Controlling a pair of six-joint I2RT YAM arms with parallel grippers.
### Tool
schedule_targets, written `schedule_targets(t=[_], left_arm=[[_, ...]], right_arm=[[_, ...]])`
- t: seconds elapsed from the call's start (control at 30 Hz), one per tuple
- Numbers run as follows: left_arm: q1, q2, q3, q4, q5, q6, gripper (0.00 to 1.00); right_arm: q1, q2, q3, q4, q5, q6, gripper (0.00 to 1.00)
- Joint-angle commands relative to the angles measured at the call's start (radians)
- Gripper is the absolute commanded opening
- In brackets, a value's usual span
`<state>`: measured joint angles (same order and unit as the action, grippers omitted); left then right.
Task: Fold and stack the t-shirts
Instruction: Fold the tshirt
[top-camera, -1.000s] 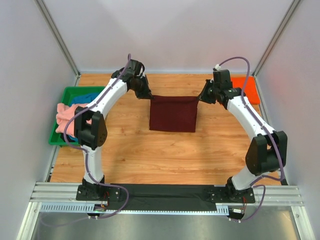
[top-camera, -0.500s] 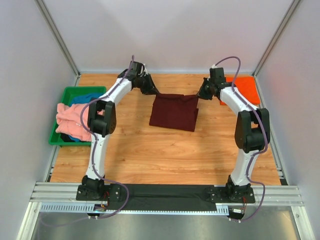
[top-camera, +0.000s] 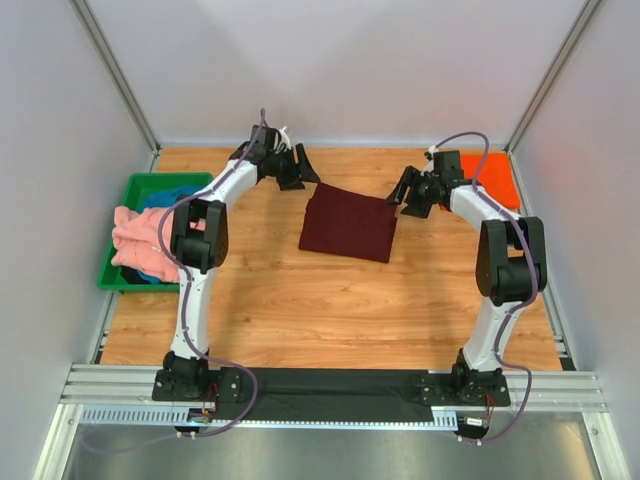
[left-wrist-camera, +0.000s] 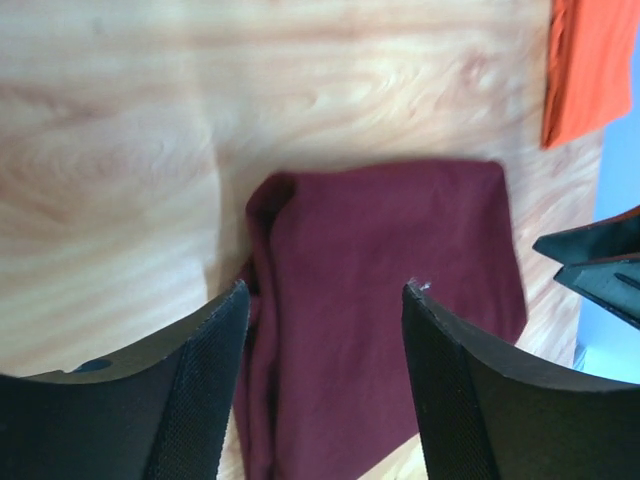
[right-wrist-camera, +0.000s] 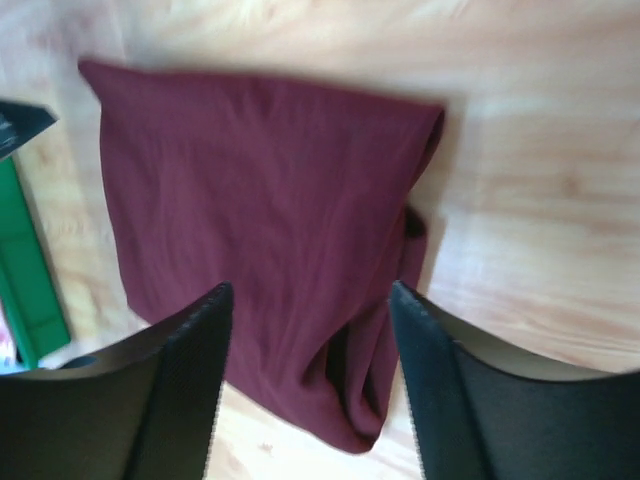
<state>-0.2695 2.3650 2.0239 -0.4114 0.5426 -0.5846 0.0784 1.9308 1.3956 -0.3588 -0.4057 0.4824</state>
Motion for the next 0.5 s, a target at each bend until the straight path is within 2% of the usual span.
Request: schedule_targets(t=[0.0,0.07,0.2,0.3,0.37,0.4,0.47], left_arm=[[-0.007,-0.079,-0.086,0.075,0.062,0.072,0.69],[-0.016,-0.073,-0.099,0.076,0.114,0.106,0.64],[-0.039,-0.079,-0.142,0.088,0.115,0.14,0.63],[-0.043,-0.063,-0.165,0.1,0.085,0.135,0.64],[-0.043,-0.035,-0.163,0.077,0.053,0.141,0.65],[-0.043,-0.029,-0.163,0.065,0.043,0.146,0.65],[-0.043,-0.012,-0.171,0.033,0.005,0.16,0.65]], right_arm=[[0.009,-0.042,-0.05,0.044,-0.125,-0.038,0.63],[0.014,-0.052,-0.082,0.035,-0.146,-0.039,0.61],[0.024,-0.076,-0.121,-0.006,-0.143,-0.061,0.62],[0.026,-0.085,-0.178,0.024,-0.142,-0.047,0.61],[0.024,-0.076,-0.204,0.023,-0.121,-0.036,0.55],[0.026,-0.075,-0.213,0.021,-0.113,-0.038,0.45],[0.024,-0.073,-0.245,0.021,-0.085,-0.034,0.34]])
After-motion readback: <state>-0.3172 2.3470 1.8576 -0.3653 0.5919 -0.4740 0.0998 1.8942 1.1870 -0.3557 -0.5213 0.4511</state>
